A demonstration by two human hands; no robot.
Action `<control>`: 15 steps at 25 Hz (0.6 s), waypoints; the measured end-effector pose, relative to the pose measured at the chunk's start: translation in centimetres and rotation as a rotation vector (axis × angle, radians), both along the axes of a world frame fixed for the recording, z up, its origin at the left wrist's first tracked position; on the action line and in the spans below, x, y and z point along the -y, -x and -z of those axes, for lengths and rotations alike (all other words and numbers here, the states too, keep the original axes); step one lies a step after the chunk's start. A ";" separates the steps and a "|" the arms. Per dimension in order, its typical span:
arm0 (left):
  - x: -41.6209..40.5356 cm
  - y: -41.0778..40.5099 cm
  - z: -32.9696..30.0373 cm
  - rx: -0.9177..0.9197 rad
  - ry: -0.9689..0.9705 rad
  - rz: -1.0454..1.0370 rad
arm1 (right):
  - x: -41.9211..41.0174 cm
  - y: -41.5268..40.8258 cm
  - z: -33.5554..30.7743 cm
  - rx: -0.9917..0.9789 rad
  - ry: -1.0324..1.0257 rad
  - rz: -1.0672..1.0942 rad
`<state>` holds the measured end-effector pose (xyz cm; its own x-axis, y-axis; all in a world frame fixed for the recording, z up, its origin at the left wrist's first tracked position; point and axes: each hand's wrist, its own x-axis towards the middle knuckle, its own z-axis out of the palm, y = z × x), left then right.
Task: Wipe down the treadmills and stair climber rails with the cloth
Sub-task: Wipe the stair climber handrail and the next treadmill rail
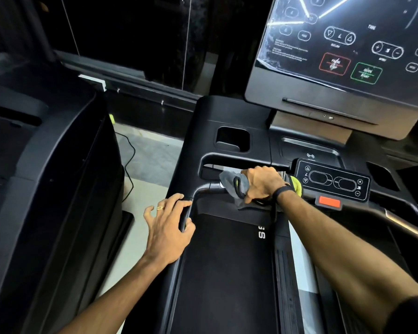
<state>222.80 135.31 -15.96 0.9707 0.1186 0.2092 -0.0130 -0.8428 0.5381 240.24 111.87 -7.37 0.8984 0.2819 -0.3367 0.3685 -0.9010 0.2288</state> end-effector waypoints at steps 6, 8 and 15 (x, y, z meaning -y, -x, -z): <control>-0.2 -0.1 0.1 0.029 0.012 0.003 | -6.3 4.8 4.5 0.328 -0.027 -0.062; -0.3 -0.3 0.2 0.037 0.010 0.005 | -8.3 4.8 4.4 0.327 -0.043 -0.056; -0.3 0.2 -0.5 0.054 -0.068 0.025 | -6.8 8.3 3.4 0.348 0.044 -0.080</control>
